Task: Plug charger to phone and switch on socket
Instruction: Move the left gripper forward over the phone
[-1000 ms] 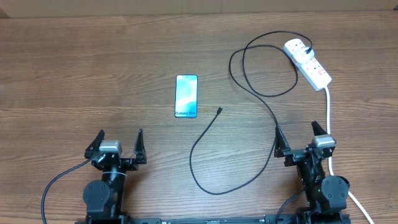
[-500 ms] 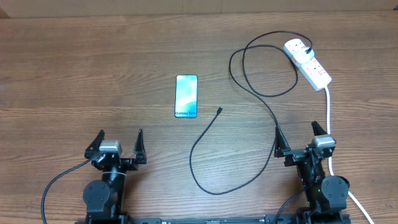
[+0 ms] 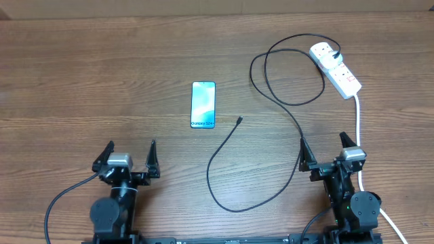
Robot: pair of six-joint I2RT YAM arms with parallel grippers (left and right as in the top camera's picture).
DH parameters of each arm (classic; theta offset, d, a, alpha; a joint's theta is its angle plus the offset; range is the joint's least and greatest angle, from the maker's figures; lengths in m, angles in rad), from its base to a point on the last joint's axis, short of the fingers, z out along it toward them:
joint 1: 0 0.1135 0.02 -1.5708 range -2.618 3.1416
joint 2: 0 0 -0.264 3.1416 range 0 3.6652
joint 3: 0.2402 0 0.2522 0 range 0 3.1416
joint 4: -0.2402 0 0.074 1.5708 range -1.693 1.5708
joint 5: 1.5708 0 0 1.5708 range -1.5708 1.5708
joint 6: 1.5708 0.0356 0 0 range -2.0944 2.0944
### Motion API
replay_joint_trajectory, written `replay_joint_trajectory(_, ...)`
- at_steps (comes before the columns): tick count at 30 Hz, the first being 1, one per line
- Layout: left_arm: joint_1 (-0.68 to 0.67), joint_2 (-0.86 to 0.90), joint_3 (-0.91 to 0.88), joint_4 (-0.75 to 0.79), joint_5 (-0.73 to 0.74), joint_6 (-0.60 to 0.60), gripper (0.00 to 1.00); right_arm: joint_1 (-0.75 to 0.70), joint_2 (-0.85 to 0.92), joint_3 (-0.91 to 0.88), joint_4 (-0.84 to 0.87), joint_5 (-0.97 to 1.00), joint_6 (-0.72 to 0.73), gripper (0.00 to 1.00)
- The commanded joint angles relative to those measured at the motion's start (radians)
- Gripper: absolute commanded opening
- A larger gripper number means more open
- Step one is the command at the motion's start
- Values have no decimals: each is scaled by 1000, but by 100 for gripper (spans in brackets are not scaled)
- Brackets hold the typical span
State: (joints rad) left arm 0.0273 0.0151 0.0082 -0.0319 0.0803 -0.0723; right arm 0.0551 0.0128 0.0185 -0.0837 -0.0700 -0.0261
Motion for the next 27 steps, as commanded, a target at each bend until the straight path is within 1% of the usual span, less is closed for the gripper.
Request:
replay_joint_trajectory(1, -6, -11, -3, 74, 286, -271, 100, 5, -10, -10, 4, 13, -2, 100)
replay_joint_trajectory(3, -6, -11, -3, 163, 431, -472, 100, 5, -10, -10, 4, 13, -2, 100)
replay_joint_trajectory(5, -5, -11, -3, 285, 480, -623, 100, 5, -10, -10, 4, 13, -2, 100)
replay_joint_trajectory(6, -5, -11, -3, 352, 479, -668, 100, 5, -10, -10, 3, 13, -2, 100)
replay_joint_trajectory(7, -5, -11, -3, 444, 478, -697, 100, 5, -10, -10, 4, 13, -2, 100)
replay_joint_trajectory(9, -5, -11, -1, 647, 470, -696, 100, 5, -10, -10, 4, 13, -2, 100)
replay_joint_trajectory(10, -5, -11, 6, 732, 438, -687, 100, 5, -10, -10, 4, 13, -2, 100)
replay_joint_trajectory(11, -5, -11, 16, 777, 394, -683, 100, 5, -10, -10, 4, 13, -2, 100)
replay_joint_trajectory(13, -5, -10, 62, 784, 275, -682, 100, 5, -10, -10, 4, 13, -2, 100)
replay_joint_trajectory(15, -5, -6, 137, 716, 178, -642, 100, 5, -10, -10, 4, 13, -2, 100)
replay_joint_trajectory(16, -5, 0, 191, 657, 146, -601, 100, 5, -10, -10, 4, 13, -2, 100)
replay_joint_trajectory(18, -5, 35, 319, 506, 135, -494, 100, 5, -10, -10, 4, 13, -2, 100)
replay_joint_trajectory(20, -5, 105, 480, 292, 145, -377, 100, 5, -10, -10, 4, 13, -2, 100)
replay_joint_trajectory(21, -5, 160, 582, 143, 145, -336, 100, 5, -10, -10, 4, 13, -2, 100)
replay_joint_trajectory(24, -5, 362, 879, -254, 156, -262, 100, 5, -10, -10, 4, 13, -2, 100)
replay_joint_trajectory(26, -5, 522, 1085, -498, 228, -185, 100, 5, -10, -10, 4, 13, -2, 100)
replay_joint_trajectory(27, -5, 584, 1161, -580, 283, -171, 100, 5, -10, -10, 4, 13, -2, 100)
